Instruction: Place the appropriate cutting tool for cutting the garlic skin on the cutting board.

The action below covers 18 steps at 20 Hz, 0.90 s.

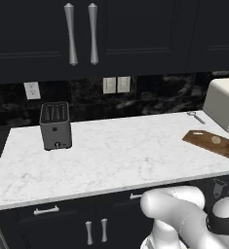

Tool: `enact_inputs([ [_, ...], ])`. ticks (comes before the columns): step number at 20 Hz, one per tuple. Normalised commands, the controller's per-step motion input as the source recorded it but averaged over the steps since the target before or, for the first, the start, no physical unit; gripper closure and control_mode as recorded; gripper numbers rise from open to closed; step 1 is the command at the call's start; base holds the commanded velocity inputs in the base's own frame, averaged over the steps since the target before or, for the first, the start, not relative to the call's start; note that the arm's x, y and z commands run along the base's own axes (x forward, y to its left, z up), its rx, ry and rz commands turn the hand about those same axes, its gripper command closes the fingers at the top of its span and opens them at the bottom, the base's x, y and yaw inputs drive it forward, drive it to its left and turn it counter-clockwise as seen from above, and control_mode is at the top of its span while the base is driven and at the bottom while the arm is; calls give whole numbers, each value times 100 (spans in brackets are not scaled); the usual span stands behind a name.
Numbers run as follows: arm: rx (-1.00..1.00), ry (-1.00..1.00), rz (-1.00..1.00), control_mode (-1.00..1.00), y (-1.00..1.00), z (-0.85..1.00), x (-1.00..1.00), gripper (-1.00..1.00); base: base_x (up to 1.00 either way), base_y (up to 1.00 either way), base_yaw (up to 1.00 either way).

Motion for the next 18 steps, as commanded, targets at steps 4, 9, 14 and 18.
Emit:
enact_inputs([
  [4, 6, -1, 5, -100, -51, -42, 41, -100, 0, 0, 0],
  [9, 0, 0, 0, -100, -2, -58, 7, -100, 0, 0, 0],
  [14, 0, 0, 0, -100, 0, -65, 24, -100, 0, 0, 0],
  [18, 0, 0, 0, -100, -1, -58, 20, -100, 0, 0, 0],
])
